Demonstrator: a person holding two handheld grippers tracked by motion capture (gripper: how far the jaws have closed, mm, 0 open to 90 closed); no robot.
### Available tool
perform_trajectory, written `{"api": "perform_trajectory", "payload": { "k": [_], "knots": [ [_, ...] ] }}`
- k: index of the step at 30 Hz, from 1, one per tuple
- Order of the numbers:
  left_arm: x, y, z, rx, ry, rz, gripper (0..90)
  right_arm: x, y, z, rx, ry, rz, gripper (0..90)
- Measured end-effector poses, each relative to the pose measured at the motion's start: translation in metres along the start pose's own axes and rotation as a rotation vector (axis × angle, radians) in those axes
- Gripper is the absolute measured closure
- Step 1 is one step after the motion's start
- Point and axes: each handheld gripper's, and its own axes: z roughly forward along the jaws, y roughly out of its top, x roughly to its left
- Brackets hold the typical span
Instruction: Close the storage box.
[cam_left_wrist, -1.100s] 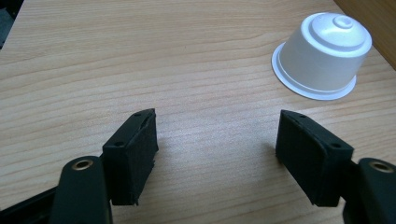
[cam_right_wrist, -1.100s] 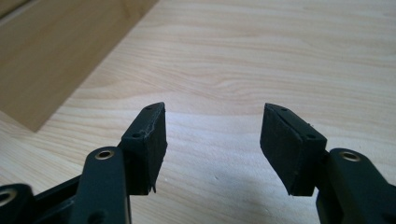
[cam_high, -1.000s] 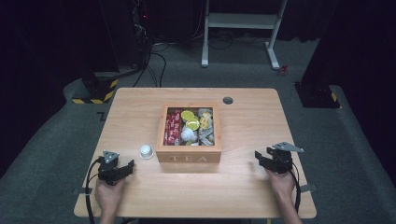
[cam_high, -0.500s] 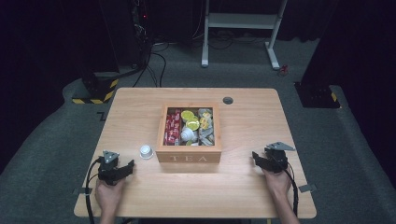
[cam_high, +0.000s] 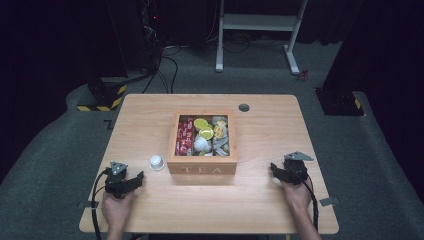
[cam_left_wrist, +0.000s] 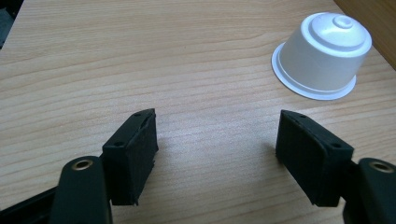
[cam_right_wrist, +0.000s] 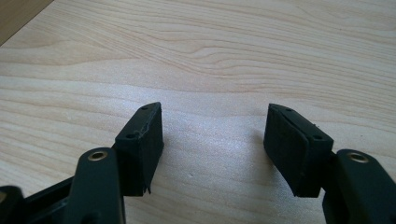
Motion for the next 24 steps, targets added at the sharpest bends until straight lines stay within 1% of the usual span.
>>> {"api": "perform_trajectory", "payload": {
  "k": [4, 8, 10, 13, 18, 21, 24],
  "knots": [
    [0.0000, 0.0000, 0.0000, 0.000, 0.000, 0.000, 29.7, -0.0001, -0.0001, -0.0001, 0.002, -0.005, 0.004, 36.5],
    [0.0000, 0.0000, 0.0000, 0.000, -0.001, 0.000, 29.5, -0.0002, -0.0001, 0.0000, 0.004, -0.001, 0.004, 34.8],
    [0.0000, -0.0001, -0.0001, 0.000, -0.001, -0.001, 29.3, 0.0001, -0.0005, -0.0001, 0.002, -0.011, 0.008, 33.1],
    [0.0002, -0.0007, -0.0006, -0.003, -0.006, -0.009, 29.2, 0.0015, -0.0007, -0.0002, 0.002, -0.023, 0.016, 33.0],
    [0.0007, -0.0008, -0.0007, -0.006, -0.011, -0.017, 29.2, 0.0015, -0.0007, -0.0004, 0.004, -0.022, 0.021, 33.0],
    [-0.0002, -0.0006, -0.0004, -0.002, -0.005, -0.004, 28.5, 0.0012, -0.0007, -0.0003, 0.004, -0.021, 0.020, 32.9],
    [-0.0009, -0.0006, -0.0004, 0.001, -0.003, 0.000, 28.3, 0.0012, -0.0007, -0.0003, 0.004, -0.020, 0.020, 32.9]
  ]
}}
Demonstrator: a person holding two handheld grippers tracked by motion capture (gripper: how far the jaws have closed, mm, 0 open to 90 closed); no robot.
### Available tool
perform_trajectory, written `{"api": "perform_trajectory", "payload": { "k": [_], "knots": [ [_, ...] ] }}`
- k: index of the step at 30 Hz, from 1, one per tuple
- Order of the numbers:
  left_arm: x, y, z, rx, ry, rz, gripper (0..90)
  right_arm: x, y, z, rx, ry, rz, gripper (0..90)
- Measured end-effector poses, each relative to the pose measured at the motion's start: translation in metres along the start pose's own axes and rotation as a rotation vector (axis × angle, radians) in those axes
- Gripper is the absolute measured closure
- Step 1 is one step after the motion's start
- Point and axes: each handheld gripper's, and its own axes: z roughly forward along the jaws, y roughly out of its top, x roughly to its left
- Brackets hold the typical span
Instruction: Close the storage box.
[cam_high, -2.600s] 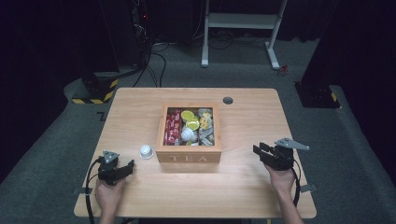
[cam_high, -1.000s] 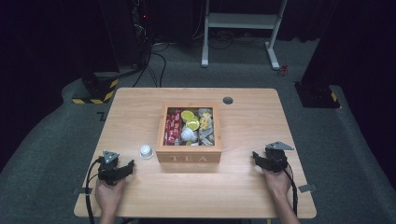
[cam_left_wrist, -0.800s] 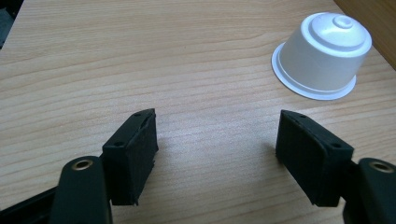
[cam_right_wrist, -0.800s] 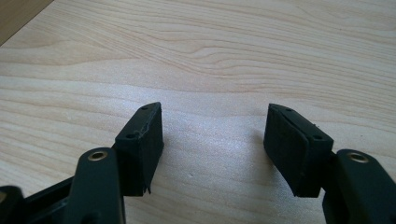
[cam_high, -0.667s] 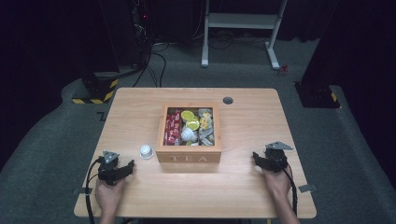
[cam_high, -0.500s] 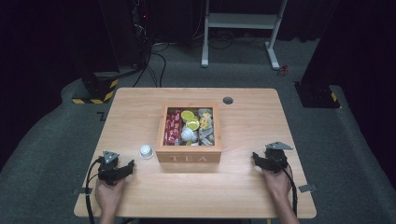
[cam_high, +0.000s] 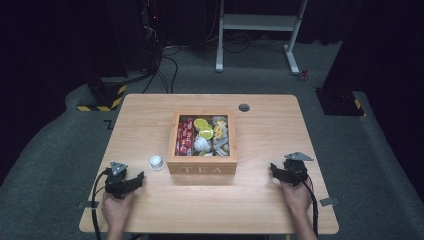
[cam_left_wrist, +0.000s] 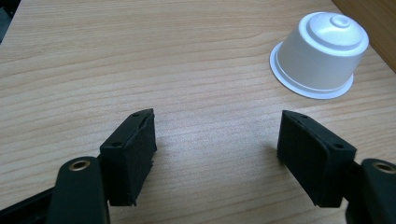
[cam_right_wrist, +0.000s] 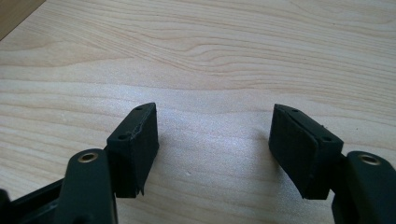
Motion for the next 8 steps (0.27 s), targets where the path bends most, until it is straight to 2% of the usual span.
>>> {"api": "perform_trajectory", "payload": {
  "k": [8],
  "knots": [
    [-0.0003, 0.0000, 0.0000, 0.002, 0.002, 0.000, 28.2, -0.0001, 0.0001, 0.0002, -0.001, 0.000, -0.001, 32.9]
  ]
}}
